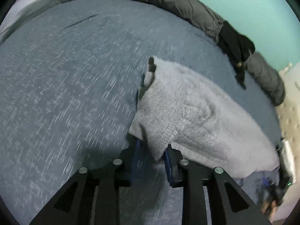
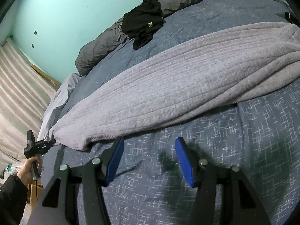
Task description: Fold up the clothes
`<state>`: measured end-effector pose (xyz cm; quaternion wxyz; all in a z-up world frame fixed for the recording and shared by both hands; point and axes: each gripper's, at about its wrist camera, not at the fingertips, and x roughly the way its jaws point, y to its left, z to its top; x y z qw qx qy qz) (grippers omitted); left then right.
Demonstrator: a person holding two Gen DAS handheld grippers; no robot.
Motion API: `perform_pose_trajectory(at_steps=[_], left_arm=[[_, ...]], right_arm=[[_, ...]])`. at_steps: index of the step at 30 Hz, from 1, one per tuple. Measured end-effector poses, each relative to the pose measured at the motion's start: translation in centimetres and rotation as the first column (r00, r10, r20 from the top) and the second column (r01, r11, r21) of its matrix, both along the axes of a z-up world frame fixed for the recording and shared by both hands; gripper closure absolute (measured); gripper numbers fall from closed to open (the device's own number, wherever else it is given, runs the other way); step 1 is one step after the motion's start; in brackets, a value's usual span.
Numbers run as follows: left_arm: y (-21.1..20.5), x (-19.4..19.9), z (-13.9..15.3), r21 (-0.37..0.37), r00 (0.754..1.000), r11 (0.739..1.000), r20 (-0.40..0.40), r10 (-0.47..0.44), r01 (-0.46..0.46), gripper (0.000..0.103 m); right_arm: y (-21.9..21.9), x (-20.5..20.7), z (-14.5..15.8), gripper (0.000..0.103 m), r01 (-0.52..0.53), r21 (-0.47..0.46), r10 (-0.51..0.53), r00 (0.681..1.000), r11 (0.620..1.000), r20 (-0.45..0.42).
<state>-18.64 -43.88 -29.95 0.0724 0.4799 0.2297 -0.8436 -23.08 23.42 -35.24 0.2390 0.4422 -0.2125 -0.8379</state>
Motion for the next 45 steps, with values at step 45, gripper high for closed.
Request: perform_pose_trajectory(at_steps=[45], left_arm=[[9.1, -2.1, -3.3, 0.178, 0.999, 0.984, -0.019, 0.029, -0.026, 0.054]], right_arm=[[-0.7, -0.3, 0.2, 0.045, -0.014, -0.061, 0.016, 0.999, 0.998, 0.034]])
